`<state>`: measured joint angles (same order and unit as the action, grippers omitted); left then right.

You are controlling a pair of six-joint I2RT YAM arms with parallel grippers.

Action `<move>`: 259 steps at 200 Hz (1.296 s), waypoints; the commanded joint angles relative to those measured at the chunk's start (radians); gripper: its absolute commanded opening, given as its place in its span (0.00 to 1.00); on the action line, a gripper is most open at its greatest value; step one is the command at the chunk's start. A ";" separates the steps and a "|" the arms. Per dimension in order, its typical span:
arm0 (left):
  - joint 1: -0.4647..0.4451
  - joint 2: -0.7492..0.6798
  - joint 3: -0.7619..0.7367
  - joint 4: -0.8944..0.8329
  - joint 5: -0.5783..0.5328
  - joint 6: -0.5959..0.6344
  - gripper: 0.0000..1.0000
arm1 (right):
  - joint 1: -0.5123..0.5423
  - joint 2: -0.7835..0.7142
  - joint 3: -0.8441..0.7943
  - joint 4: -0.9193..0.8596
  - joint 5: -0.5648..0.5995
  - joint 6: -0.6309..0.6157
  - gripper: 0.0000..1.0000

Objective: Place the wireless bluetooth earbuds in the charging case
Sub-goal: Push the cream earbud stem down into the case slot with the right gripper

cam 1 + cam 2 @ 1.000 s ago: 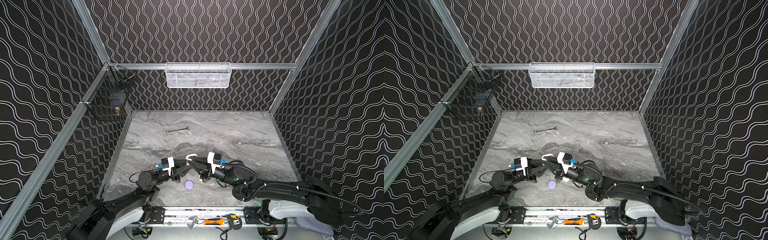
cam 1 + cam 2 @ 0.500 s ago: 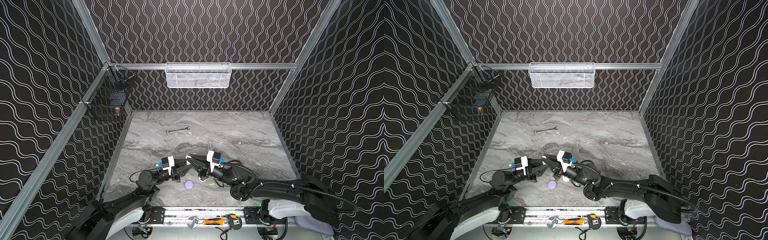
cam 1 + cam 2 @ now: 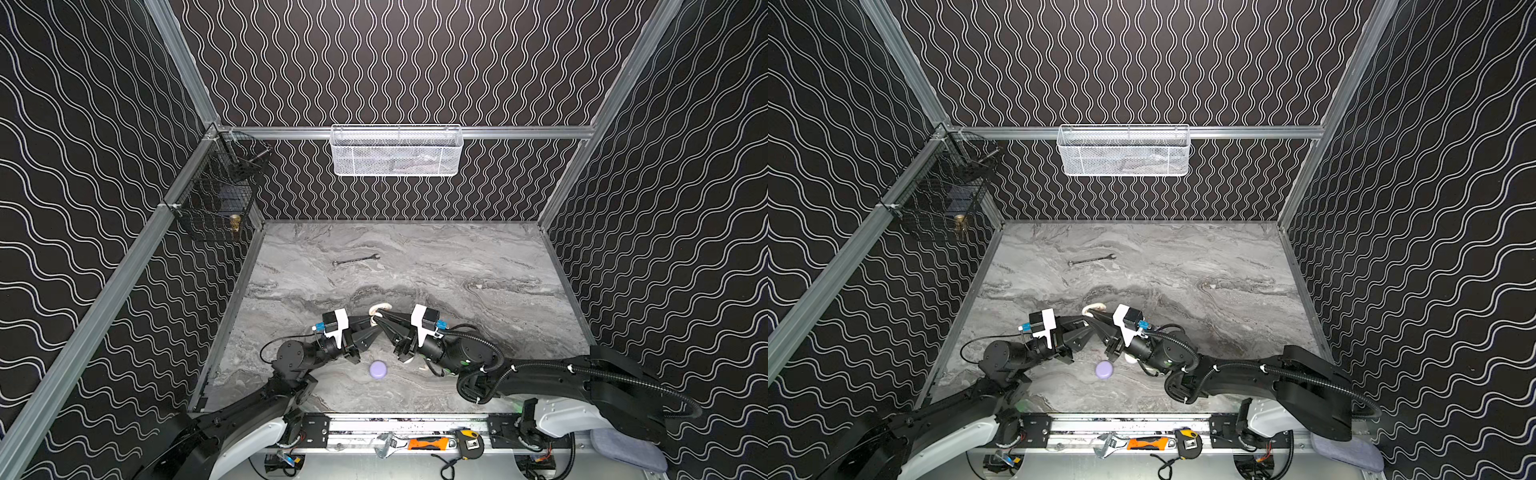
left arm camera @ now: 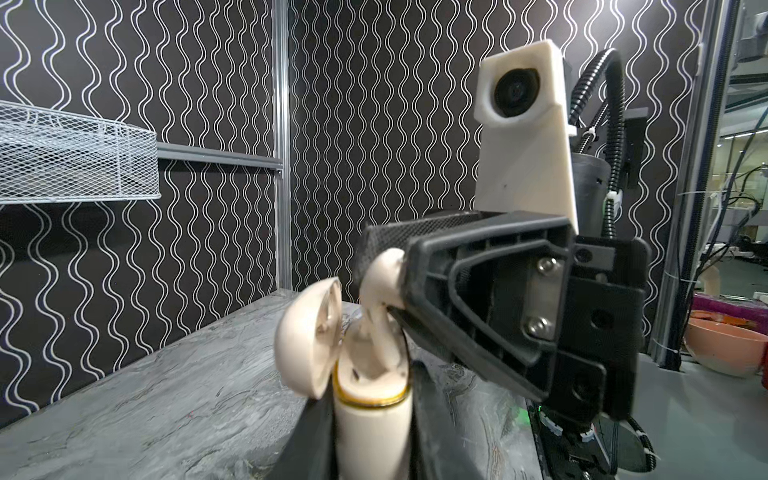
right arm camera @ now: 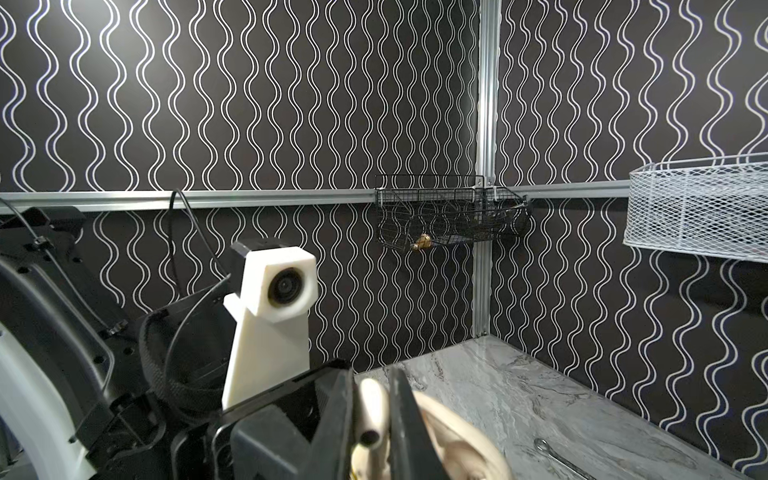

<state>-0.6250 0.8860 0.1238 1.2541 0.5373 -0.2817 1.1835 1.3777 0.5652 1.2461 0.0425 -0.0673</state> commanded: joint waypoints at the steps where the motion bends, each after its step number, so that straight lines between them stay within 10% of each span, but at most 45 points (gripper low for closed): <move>1: 0.000 -0.012 0.004 0.048 0.000 0.016 0.00 | 0.002 0.027 0.003 0.025 0.017 0.020 0.00; 259: 0.000 -0.065 0.003 -0.036 -0.054 0.035 0.00 | 0.037 0.077 -0.086 0.156 0.109 0.032 0.00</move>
<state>-0.6258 0.8326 0.1226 1.1221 0.5060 -0.2588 1.2114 1.4532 0.4885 1.4261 0.1642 -0.0620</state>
